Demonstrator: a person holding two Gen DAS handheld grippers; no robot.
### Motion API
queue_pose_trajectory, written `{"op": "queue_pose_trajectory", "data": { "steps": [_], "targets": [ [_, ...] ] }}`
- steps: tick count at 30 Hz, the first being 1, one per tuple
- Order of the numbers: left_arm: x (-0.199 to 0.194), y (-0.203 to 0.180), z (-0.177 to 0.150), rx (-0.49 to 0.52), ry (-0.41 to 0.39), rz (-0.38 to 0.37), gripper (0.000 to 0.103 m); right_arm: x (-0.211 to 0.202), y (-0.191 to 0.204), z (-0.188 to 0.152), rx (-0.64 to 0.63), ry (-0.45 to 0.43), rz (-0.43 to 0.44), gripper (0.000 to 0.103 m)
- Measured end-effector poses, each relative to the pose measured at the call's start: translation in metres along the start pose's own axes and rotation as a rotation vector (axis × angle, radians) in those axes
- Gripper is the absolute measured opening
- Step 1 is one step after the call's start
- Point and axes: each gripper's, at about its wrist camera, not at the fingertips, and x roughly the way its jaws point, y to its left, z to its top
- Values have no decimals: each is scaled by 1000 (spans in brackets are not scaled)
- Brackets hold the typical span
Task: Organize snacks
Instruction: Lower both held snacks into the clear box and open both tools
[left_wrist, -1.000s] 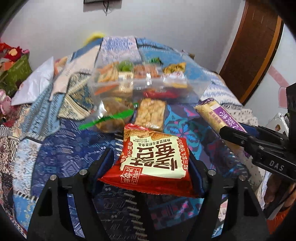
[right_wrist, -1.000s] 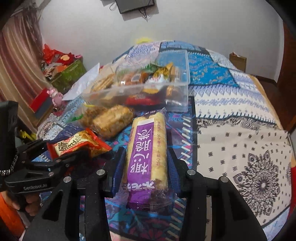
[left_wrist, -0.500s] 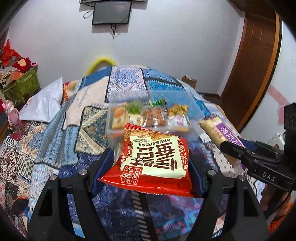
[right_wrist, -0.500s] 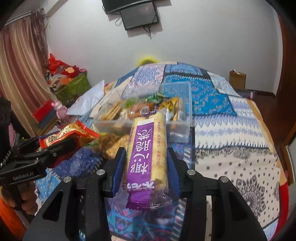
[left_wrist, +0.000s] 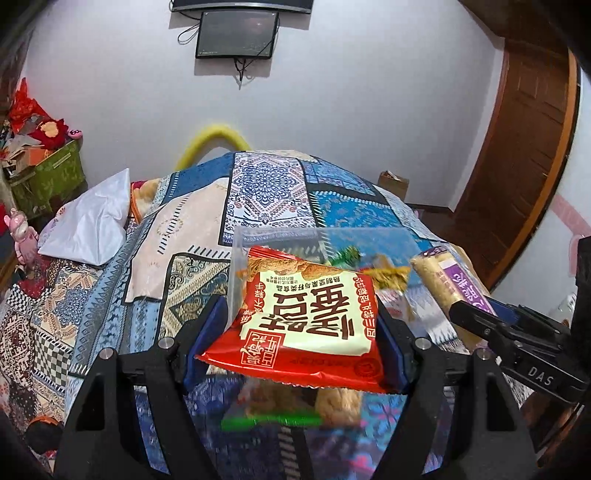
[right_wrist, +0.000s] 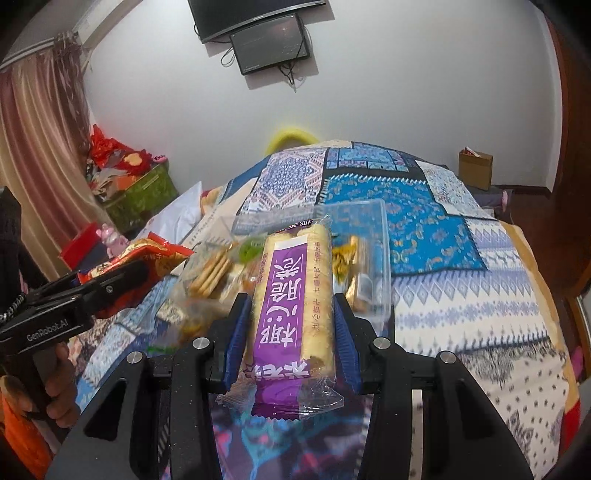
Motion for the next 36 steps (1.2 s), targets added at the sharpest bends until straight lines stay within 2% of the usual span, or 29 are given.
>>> {"op": "queue_pose_trajectory", "data": {
  "steps": [7,12,20,24,28,32,36],
  "targets": [
    [46,5,13,-17,43,-2,74,33,-5,20,9,7,-9,40],
    [71,0,20,9,55,12,74,57,-8,27,12,32,-15,40],
    [107,-5,22,22,101,41,75,89,-8,20,8,100,-15,41],
    [120,-5,16,11,164,31,75,90,-10,18,-9,110,-27,41],
    [118,-5,12,7,171,10,76,88,-9,19,-17,122,-39,41],
    [108,-5,11,6,169,5,76,87,-11,16,4,141,-28,48],
    [87,-1,11,-1,158,-3,76,79,-8,13,-14,138,-53,51]
  ]
}}
